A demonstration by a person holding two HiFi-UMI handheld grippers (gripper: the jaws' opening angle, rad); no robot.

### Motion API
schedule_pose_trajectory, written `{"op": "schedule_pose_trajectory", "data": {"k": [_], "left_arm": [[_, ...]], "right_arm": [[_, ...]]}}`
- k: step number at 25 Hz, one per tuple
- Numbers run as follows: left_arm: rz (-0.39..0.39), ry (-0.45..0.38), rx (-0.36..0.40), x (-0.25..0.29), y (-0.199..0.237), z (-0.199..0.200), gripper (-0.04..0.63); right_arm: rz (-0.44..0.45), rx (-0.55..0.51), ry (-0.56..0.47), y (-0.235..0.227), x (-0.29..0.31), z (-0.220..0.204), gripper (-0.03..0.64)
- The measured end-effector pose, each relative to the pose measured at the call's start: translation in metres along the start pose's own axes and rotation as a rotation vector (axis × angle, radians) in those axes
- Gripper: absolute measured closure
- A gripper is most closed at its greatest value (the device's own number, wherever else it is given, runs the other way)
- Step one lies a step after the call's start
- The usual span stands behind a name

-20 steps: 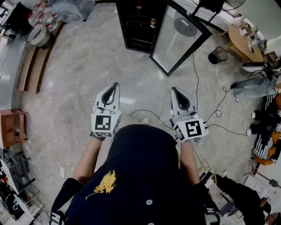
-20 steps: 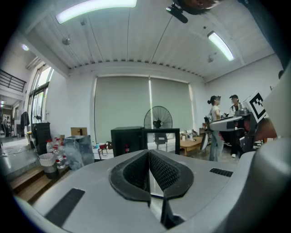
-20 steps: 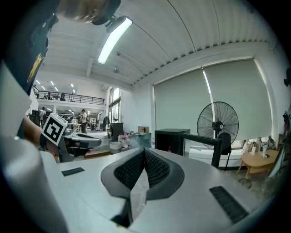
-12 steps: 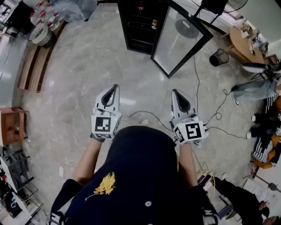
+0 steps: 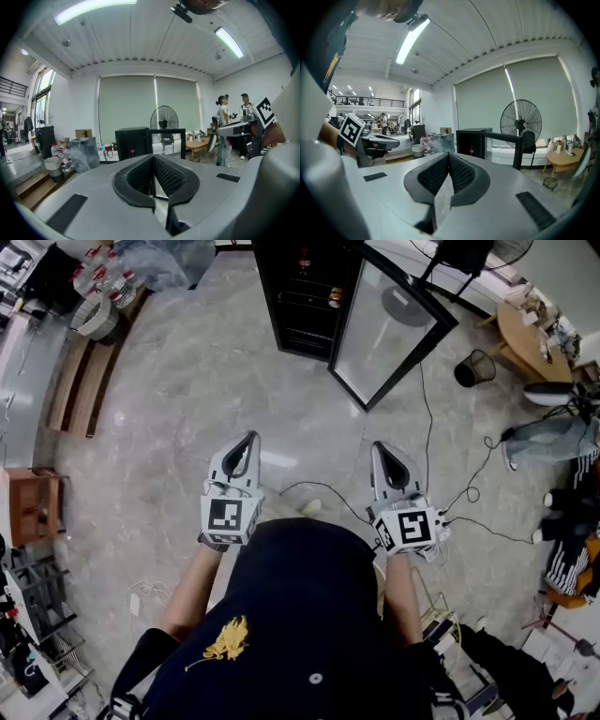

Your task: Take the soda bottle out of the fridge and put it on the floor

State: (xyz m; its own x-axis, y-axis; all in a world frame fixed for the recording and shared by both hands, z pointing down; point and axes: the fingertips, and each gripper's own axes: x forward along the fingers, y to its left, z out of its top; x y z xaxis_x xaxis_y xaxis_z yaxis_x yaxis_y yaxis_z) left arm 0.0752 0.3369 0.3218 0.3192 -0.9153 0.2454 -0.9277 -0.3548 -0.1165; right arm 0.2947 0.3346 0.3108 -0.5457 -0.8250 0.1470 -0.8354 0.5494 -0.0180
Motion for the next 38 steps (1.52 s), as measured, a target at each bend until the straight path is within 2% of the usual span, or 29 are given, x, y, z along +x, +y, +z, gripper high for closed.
{"op": "schedule_pose_trajectory", "data": {"k": [7,8,9,10,11,14,15,21,26,33,38], "left_arm": [[0.038,0.052,-0.016,-0.005,0.007,-0.011,0.577],[0.043,0.059,-0.021,-0.004,0.011,-0.014,0.577],[0.046,0.064,-0.026,-0.003,0.015,-0.016,0.577],[0.047,0.068,-0.029,-0.002,0.019,-0.018,0.577],[0.045,0.071,-0.034,0.001,0.023,-0.019,0.577],[0.037,0.078,-0.048,0.015,0.038,-0.021,0.577],[0.031,0.081,-0.047,0.021,0.044,-0.021,0.577],[-0.009,0.060,-0.075,0.072,0.084,-0.012,0.577],[-0.044,0.035,-0.071,0.119,0.133,0.002,0.577],[-0.068,0.022,-0.099,0.160,0.209,0.007,0.577],[-0.078,0.004,-0.118,0.175,0.257,0.005,0.577]], "right_arm": [[0.002,0.017,0.008,-0.011,0.013,-0.006,0.617],[0.000,0.027,0.009,-0.011,0.017,-0.007,0.577],[0.000,0.036,0.011,-0.011,0.022,-0.008,0.494],[0.000,0.044,0.014,-0.011,0.026,-0.009,0.446],[0.001,0.048,0.018,-0.011,0.031,-0.009,0.428],[0.008,0.061,0.044,-0.009,0.054,-0.010,0.276],[0.010,0.064,0.053,-0.009,0.063,-0.010,0.250],[-0.011,0.068,0.103,-0.014,0.114,-0.007,0.238],[-0.067,0.109,0.138,-0.021,0.160,-0.004,0.238],[-0.091,0.077,0.219,-0.011,0.230,-0.008,0.259],[-0.123,0.086,0.234,-0.006,0.276,-0.003,0.262]]}}
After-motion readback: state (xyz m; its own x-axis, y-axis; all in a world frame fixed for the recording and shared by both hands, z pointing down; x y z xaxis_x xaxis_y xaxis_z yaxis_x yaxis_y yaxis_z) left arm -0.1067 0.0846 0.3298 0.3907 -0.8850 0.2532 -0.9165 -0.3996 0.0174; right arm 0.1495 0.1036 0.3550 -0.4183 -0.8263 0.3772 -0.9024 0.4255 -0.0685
